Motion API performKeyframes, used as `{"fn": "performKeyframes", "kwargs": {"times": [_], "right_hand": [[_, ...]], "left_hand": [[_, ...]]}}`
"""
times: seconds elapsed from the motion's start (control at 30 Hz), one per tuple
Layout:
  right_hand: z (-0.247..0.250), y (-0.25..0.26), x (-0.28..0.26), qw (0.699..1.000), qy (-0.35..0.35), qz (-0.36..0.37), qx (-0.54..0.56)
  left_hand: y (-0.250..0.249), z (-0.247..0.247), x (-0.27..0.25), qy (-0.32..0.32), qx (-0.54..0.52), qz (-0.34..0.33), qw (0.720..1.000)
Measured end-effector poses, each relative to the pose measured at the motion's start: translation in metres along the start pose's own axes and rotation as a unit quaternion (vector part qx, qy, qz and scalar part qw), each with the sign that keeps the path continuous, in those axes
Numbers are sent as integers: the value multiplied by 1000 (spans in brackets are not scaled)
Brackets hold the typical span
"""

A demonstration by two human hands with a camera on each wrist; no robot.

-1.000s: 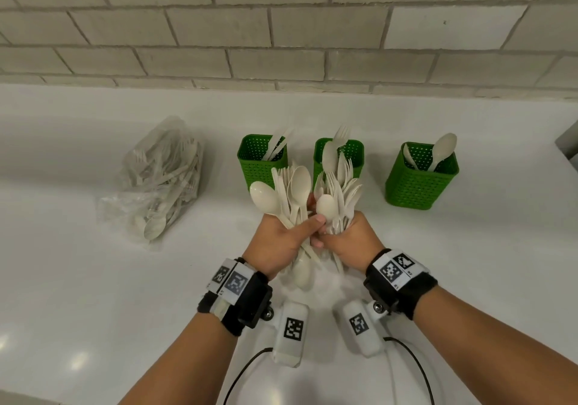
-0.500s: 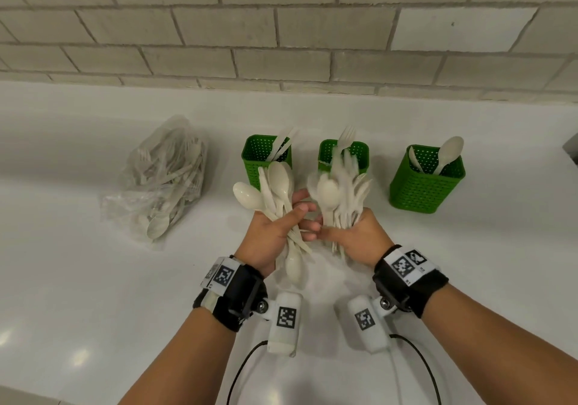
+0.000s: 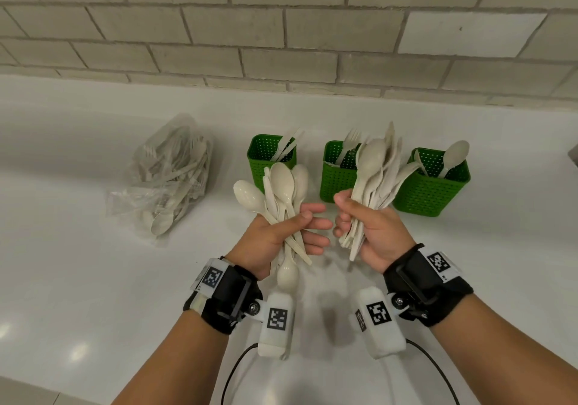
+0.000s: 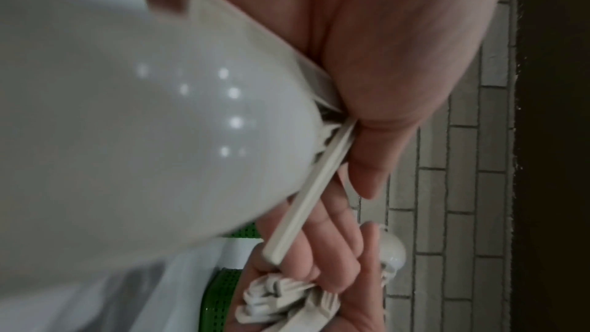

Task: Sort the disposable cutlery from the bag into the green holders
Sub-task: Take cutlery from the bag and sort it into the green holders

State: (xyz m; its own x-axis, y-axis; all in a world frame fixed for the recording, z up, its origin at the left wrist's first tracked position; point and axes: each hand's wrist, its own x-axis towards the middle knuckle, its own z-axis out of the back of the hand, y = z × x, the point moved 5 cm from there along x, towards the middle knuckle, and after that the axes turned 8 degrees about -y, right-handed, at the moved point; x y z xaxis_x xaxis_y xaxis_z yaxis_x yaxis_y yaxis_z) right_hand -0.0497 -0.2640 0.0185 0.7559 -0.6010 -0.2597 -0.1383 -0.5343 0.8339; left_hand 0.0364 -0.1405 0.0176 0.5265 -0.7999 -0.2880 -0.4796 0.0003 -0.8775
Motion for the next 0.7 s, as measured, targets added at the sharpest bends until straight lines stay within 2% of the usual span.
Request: {"fn": "performKeyframes", "kwargs": {"times": [0.2,0.3,0.4,0.47,0.53,0.6,0.7], "right_hand": [[-17,15,1,982,45,50,-175],[-21,20,2,978,37,66,-194],[-15,23,6,986,-1,68,-151],[-9,23,8,989,-29,63,-128],[-10,24,7,986,-37,79,-142],[-18,23,1,984,-32,95,-148],[-26,16,-3,988,-62,93,-106]], "left_hand": [[-2,-10,-5,65,89,1,994],[-3,-13,-7,72,108,4,992],[-7,-6,-5,29,40,-10,999],[-10,2,-3,-18,14,-46,999],[-12,5,-1,-61,59,-98,992],[-13,3,1,-101,137,-157,973],[-13,-5,1,-130,201,-218,946]]}}
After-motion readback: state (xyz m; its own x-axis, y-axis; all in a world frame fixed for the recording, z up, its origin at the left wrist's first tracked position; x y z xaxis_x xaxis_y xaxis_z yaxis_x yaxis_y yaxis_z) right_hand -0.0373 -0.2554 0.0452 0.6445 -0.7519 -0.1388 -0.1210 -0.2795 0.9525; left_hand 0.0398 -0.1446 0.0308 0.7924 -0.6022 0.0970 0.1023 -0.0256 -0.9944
